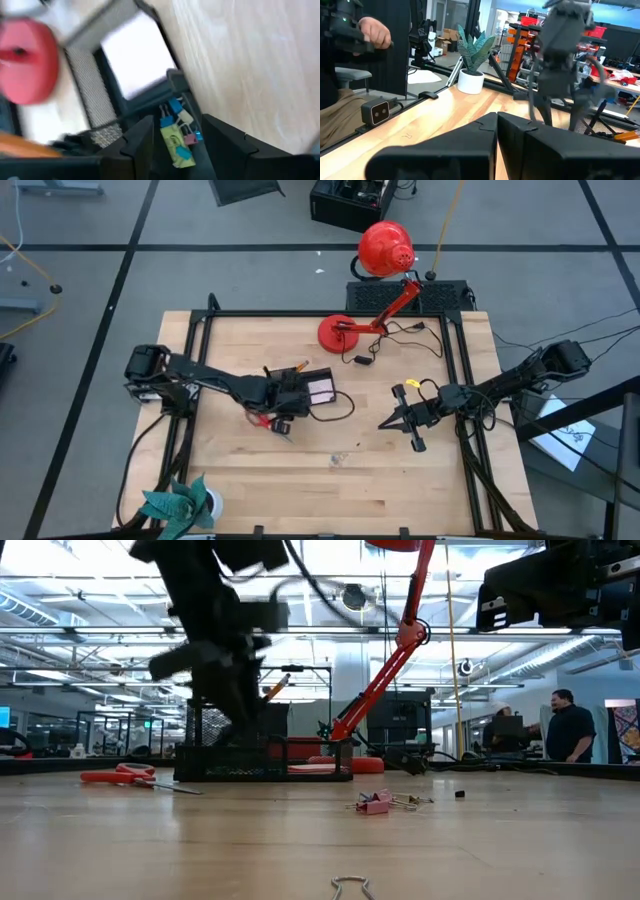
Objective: Pick and place office supplies into organizer
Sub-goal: Put the blue binder clip into the mesh desk organizer
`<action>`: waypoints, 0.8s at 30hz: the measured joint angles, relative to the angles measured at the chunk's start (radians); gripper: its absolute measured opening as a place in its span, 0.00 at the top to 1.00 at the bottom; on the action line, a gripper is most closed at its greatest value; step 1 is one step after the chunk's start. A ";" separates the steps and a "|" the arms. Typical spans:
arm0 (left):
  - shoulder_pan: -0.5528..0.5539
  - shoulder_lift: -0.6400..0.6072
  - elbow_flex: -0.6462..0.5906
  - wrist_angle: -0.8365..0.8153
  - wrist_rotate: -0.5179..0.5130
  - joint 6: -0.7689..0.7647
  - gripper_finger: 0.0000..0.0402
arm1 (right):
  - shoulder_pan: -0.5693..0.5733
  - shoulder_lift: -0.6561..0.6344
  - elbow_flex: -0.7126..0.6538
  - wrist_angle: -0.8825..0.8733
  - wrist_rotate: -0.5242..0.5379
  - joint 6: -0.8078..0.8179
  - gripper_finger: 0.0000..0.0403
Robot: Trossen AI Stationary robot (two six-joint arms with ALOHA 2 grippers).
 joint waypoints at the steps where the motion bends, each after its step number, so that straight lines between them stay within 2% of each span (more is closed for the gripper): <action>1: -0.012 -0.011 0.001 0.007 -0.018 0.014 0.57 | 0.000 0.000 0.000 0.000 0.000 0.000 0.99; 5: -0.063 -0.061 0.001 0.058 -0.011 0.011 0.57 | 0.000 0.000 0.000 0.005 0.000 0.000 0.99; 7: -0.089 -0.087 0.001 0.102 0.068 -0.051 0.57 | 0.000 0.000 0.000 0.007 0.000 0.000 0.99; 10: -0.123 -0.103 0.001 0.211 0.238 -0.160 0.57 | 0.000 0.000 0.000 0.008 0.000 0.000 0.99; 12: -0.154 -0.102 0.002 0.272 0.292 -0.183 0.57 | 0.000 0.000 0.000 0.008 0.000 0.000 0.99; 18: -0.247 -0.042 -0.046 0.484 0.230 -0.069 0.57 | 0.000 0.000 0.000 0.009 0.000 0.004 0.99; 21: -0.266 0.000 -0.110 0.644 0.245 -0.037 0.57 | 0.000 0.000 0.000 0.011 0.000 0.004 0.99; 24: -0.270 0.036 -0.187 0.781 0.272 -0.082 0.57 | 0.000 0.000 0.000 0.016 0.001 0.004 0.99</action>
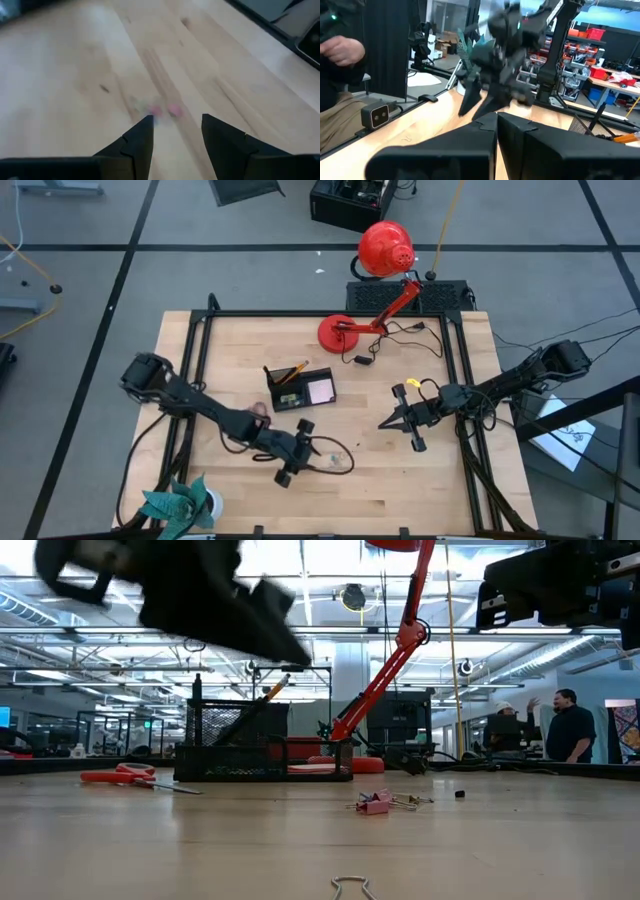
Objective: Pick and place office supplies into organizer
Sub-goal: Put the blue binder clip into the mesh desk organizer
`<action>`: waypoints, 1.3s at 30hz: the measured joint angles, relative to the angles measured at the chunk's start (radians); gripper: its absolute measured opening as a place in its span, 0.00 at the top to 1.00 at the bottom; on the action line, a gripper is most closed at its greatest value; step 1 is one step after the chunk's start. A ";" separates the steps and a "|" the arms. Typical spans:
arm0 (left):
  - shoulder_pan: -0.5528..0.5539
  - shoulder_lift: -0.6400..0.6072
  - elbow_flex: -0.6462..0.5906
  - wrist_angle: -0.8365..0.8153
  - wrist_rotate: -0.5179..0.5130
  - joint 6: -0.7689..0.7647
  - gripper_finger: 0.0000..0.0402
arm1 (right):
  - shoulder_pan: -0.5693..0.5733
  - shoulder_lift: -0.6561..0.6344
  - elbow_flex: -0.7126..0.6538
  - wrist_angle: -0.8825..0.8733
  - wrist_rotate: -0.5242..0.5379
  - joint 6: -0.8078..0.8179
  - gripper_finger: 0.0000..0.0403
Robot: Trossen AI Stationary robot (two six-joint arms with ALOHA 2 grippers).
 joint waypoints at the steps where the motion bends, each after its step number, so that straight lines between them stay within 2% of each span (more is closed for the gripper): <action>1: 0.002 0.005 -0.026 0.024 0.014 -0.029 0.57 | 0.000 0.000 0.000 0.003 0.001 0.000 0.99; 6: 0.006 0.010 -0.082 0.192 0.047 -0.147 0.57 | 0.000 0.000 0.000 0.007 0.002 0.000 0.99; 13: -0.001 0.017 -0.044 0.183 -0.021 -0.208 0.57 | 0.000 0.000 0.000 0.007 0.031 -0.009 0.99; 17: 0.005 0.085 -0.004 0.172 -0.031 -0.213 0.57 | 0.000 0.000 0.000 -0.002 0.055 -0.011 0.99; 21: 0.023 0.197 0.093 0.173 -0.030 -0.160 0.57 | 0.000 0.002 0.000 0.000 0.055 -0.011 0.99; 26: 0.058 0.300 0.222 0.131 0.016 -0.125 0.57 | 0.000 0.008 0.000 0.003 0.054 -0.005 0.99; 30: 0.095 0.339 0.283 0.088 0.016 -0.122 0.57 | 0.000 0.012 0.000 0.006 0.053 -0.005 0.99; 39: 0.174 0.415 0.304 0.043 0.163 -0.197 0.57 | 0.000 0.013 0.000 0.014 0.052 -0.008 0.99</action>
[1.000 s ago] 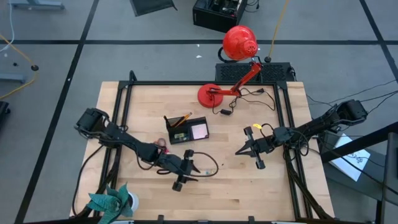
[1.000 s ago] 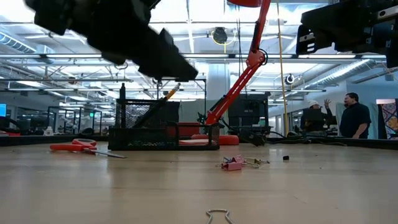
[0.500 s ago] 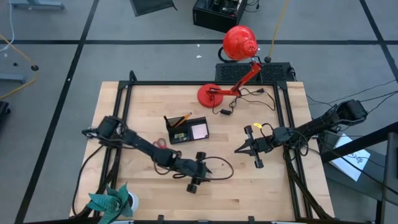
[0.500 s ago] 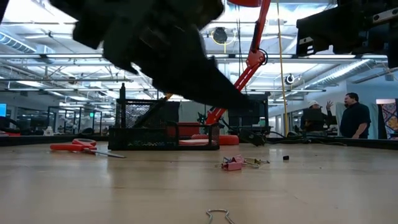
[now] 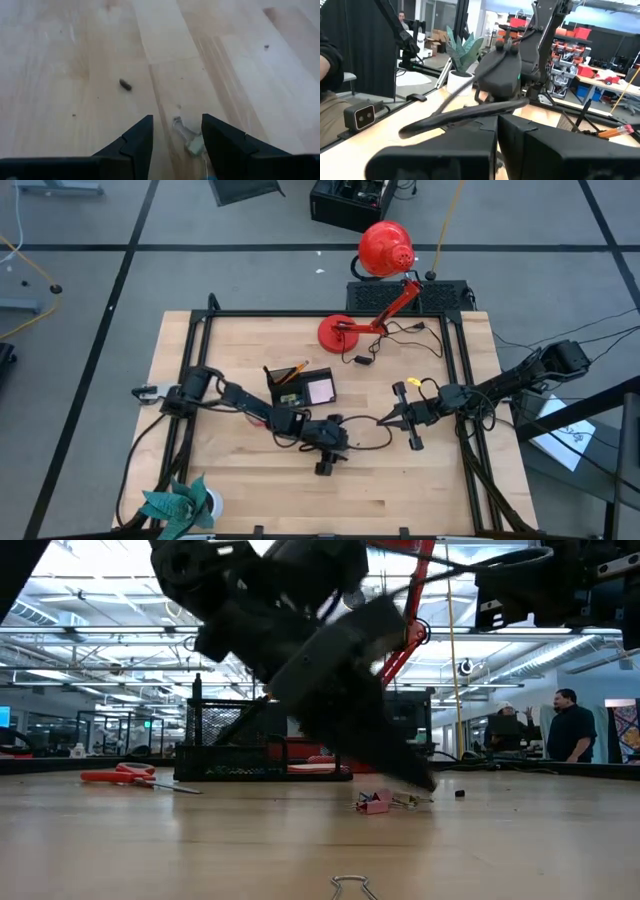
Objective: Pick and place office supplies into organizer
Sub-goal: Put the blue binder clip into the mesh desk organizer
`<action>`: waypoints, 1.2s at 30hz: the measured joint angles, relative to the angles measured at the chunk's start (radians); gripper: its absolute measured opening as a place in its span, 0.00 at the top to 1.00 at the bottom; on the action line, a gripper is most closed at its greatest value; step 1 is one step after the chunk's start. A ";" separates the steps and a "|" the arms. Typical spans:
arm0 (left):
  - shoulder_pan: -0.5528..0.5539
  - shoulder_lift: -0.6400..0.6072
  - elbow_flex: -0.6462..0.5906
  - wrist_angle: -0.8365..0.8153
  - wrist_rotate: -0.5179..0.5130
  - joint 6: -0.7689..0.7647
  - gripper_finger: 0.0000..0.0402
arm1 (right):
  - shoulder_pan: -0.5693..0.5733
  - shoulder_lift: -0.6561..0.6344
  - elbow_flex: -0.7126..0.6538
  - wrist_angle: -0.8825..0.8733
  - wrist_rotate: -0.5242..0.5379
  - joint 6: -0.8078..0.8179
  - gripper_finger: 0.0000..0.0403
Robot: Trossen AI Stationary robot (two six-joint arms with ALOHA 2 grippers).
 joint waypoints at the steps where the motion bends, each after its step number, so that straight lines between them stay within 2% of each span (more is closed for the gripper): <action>1: 0.003 0.010 0.000 0.002 0.006 -0.005 0.57 | 0.000 0.000 0.000 -0.001 0.000 -0.003 0.99; 11: -0.013 0.030 0.009 -0.173 0.025 -0.022 0.57 | 0.000 0.000 0.000 -0.010 -0.001 -0.005 0.99; 18: -0.041 0.027 0.009 -0.217 0.028 -0.061 0.57 | 0.000 0.000 0.000 -0.009 -0.001 -0.005 0.99; 24: -0.056 0.015 0.009 -0.267 0.090 -0.090 0.57 | 0.000 0.000 0.000 -0.008 -0.001 -0.004 0.99; 30: -0.063 -0.028 0.008 -0.356 0.193 -0.124 0.57 | 0.000 0.000 0.000 -0.007 -0.001 -0.003 0.99; 36: -0.095 -0.061 0.001 -0.414 0.220 -0.113 0.57 | 0.000 0.000 0.000 -0.005 -0.002 0.012 0.99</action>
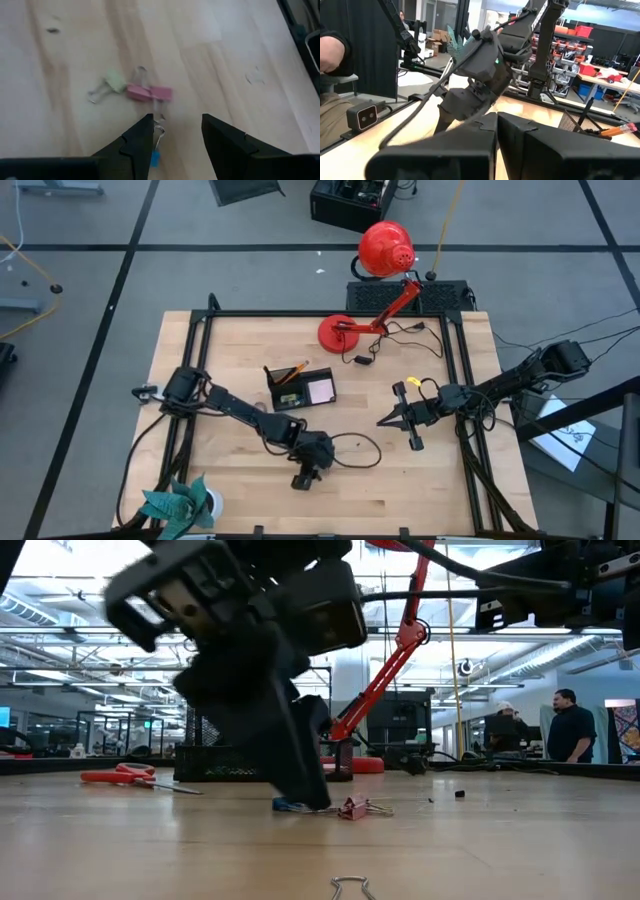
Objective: Pick and place office supplies into organizer
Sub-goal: Put the blue binder clip into the mesh desk organizer
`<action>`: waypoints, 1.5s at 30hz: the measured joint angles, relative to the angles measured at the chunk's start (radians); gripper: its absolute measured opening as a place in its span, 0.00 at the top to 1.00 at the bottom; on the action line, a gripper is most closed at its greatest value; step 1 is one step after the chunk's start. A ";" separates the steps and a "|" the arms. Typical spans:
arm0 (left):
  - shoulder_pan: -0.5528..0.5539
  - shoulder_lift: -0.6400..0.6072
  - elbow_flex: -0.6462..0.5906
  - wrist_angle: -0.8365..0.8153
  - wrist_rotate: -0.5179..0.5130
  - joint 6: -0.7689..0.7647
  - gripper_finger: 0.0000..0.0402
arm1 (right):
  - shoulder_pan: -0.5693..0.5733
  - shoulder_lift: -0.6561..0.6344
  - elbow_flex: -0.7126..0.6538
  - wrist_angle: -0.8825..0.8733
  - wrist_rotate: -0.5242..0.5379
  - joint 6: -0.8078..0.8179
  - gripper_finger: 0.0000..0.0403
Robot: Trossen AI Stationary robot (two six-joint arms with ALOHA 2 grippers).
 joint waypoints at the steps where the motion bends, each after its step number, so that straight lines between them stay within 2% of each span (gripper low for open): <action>1: -0.004 -0.002 -0.001 -0.004 0.000 0.007 0.57 | 0.000 0.000 0.000 -0.002 0.000 0.000 0.99; 10: -0.029 -0.047 -0.005 -0.023 -0.139 0.153 0.57 | 0.000 0.000 0.000 0.004 0.000 -0.007 0.99; 16: -0.050 -0.127 -0.009 -0.046 -0.251 0.260 0.57 | 0.000 0.000 0.000 0.009 0.000 -0.008 0.99; 25: -0.050 -0.201 -0.005 -0.092 -0.312 0.247 0.57 | 0.000 0.000 0.000 0.007 0.000 -0.010 0.99; 28: -0.050 -0.175 -0.004 -0.100 -0.305 0.292 0.57 | 0.000 0.000 0.000 0.007 0.000 -0.008 0.99; 33: -0.052 -0.146 -0.004 -0.107 -0.226 0.412 0.57 | 0.000 0.000 0.000 0.006 0.000 -0.008 0.99; 45: 0.000 -0.146 -0.019 -0.098 -0.170 0.433 0.57 | 0.000 0.000 0.000 0.006 0.000 -0.010 0.99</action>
